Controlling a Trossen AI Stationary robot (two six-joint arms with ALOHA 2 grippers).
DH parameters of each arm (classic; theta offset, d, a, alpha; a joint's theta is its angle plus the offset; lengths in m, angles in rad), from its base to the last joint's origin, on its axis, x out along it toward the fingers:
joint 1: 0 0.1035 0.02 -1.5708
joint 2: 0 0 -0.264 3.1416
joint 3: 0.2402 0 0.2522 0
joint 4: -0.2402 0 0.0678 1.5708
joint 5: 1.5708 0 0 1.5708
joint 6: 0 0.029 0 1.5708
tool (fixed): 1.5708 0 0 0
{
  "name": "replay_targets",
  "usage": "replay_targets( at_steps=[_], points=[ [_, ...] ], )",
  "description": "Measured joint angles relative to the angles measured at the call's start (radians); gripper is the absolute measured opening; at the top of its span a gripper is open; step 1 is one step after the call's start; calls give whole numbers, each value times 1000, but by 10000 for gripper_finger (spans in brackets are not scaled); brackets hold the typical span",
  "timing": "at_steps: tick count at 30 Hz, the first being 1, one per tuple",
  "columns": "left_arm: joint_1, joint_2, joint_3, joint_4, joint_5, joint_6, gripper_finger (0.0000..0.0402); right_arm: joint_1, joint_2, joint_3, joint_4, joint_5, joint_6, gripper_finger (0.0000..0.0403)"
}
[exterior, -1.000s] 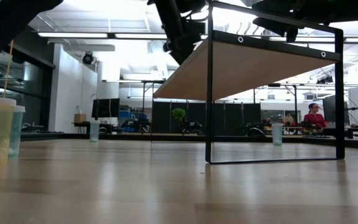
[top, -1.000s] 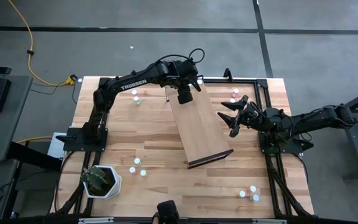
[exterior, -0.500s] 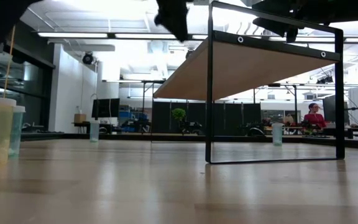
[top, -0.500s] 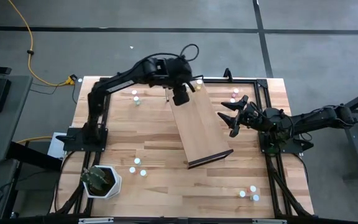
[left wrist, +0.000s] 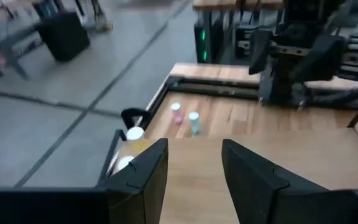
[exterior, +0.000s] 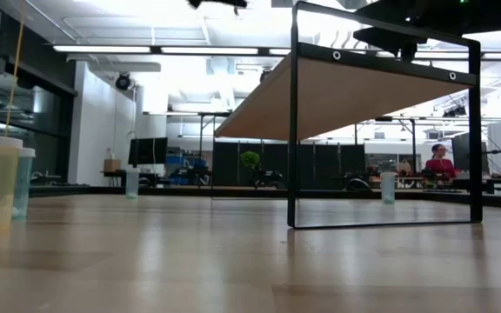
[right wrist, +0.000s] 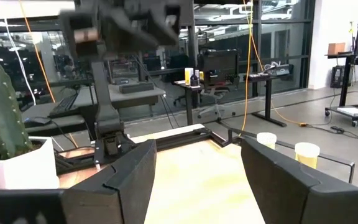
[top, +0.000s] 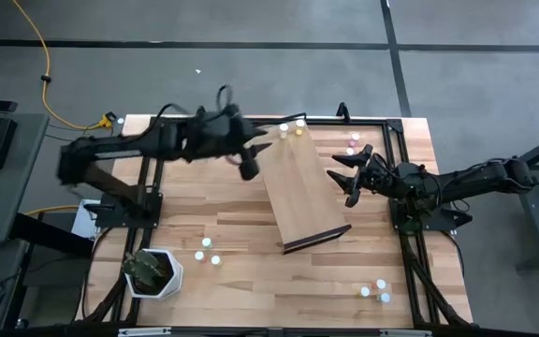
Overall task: Pick and place medicine bottles onto shelf by color
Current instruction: Put the yellow pill bottle on the shelf aligned with the other yellow pill bottles
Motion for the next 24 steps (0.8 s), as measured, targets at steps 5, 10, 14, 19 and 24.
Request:
replay_targets(
  at_steps=[5,10,14,19,24],
  points=[
    [-22,-196,-429,419,6,-23,142,0,0,0,1,0,-1,229],
    [-39,-295,-733,830,66,-45,142,0,0,0,1,0,-6,229],
    [-50,-305,-855,1016,97,-79,142,0,0,0,1,0,-9,229],
    [-63,-305,-882,1017,129,-115,142,0,0,0,1,0,-30,229],
    [-87,-305,-882,1015,159,-96,142,0,0,0,1,0,-36,229]
  ],
)
